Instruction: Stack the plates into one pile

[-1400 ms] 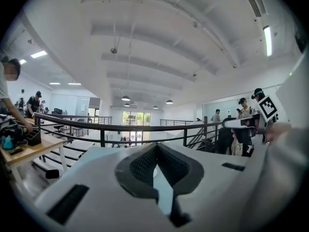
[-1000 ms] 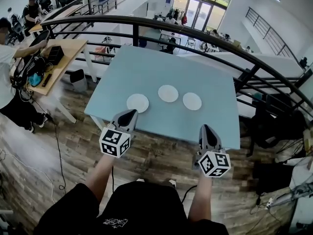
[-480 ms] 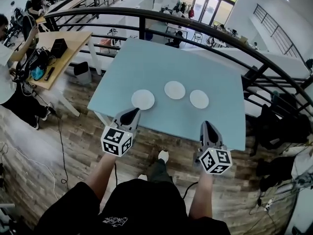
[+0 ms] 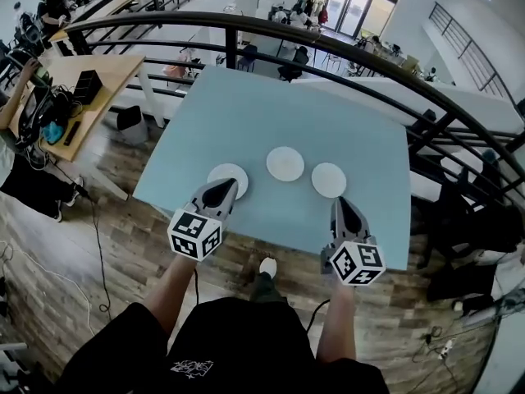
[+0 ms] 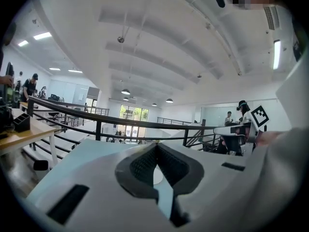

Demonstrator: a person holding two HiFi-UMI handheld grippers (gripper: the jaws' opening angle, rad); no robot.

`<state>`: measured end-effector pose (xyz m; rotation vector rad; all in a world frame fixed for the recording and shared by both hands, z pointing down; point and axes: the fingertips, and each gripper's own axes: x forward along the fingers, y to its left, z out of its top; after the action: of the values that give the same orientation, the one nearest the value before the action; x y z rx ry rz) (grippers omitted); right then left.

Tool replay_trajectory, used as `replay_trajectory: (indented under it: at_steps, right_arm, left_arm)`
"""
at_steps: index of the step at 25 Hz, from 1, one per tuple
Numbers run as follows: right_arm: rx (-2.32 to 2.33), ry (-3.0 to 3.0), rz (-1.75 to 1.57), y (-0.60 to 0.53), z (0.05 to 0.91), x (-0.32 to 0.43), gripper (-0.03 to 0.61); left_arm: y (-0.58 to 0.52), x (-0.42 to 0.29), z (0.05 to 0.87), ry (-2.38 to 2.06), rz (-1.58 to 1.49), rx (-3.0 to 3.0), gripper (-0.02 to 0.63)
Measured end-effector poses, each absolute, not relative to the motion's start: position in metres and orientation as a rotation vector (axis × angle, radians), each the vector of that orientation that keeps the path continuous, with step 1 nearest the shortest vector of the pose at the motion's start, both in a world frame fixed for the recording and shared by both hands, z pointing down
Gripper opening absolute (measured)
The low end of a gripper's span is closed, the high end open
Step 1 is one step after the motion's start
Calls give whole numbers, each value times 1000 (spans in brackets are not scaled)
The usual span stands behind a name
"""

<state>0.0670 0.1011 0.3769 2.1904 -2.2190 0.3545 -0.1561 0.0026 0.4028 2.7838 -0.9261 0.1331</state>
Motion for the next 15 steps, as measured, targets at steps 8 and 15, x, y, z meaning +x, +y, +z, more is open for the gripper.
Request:
replay_trajectory:
  at_steps: [8,15]
  right_arm:
    - [2079,-2275,425,39,395,112,6]
    - [1983,-2318,454,-12,413,146,6]
  left_arm:
    - [-50,-101,410,-976,207,2738,8]
    - [-88,-63,427,-1032,260,2699,8]
